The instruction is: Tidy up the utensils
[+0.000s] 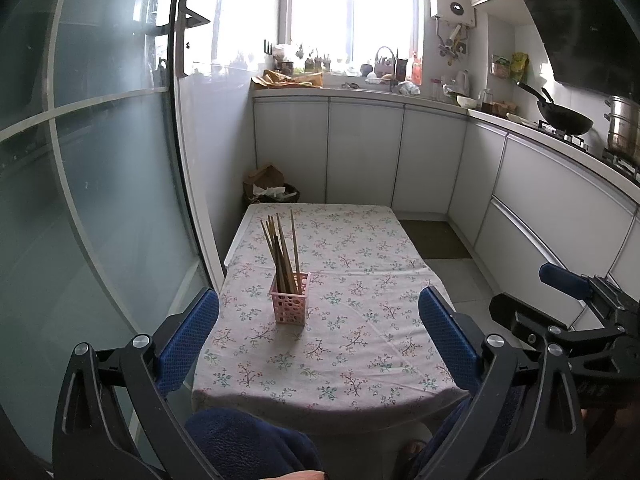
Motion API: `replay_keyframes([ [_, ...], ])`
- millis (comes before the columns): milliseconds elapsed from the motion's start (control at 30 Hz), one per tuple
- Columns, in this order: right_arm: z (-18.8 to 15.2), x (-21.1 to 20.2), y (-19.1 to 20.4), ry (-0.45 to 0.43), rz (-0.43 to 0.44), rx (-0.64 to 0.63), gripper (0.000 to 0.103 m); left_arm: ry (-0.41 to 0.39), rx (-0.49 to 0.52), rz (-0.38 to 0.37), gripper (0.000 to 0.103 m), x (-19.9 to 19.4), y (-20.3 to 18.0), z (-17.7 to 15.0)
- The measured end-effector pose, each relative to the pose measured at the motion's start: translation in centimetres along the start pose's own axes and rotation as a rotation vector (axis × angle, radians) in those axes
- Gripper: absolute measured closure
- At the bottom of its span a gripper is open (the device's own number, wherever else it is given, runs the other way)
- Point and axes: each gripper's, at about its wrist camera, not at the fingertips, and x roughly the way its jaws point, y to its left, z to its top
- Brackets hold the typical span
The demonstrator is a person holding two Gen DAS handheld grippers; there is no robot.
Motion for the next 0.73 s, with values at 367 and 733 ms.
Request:
replay_keyframes([
  [367, -0.17, 0.27, -0.18, 0.002, -0.001, 0.003, 0.007, 0.006, 0.008, -0.005, 0.007, 0.17, -0.06, -0.14],
  [733, -0.22, 0.55, -0.07, 0.006, -0.008, 0.006, 0.007, -0.008, 0.012, -0.002, 0.007, 0.36, 0.56, -0.07],
])
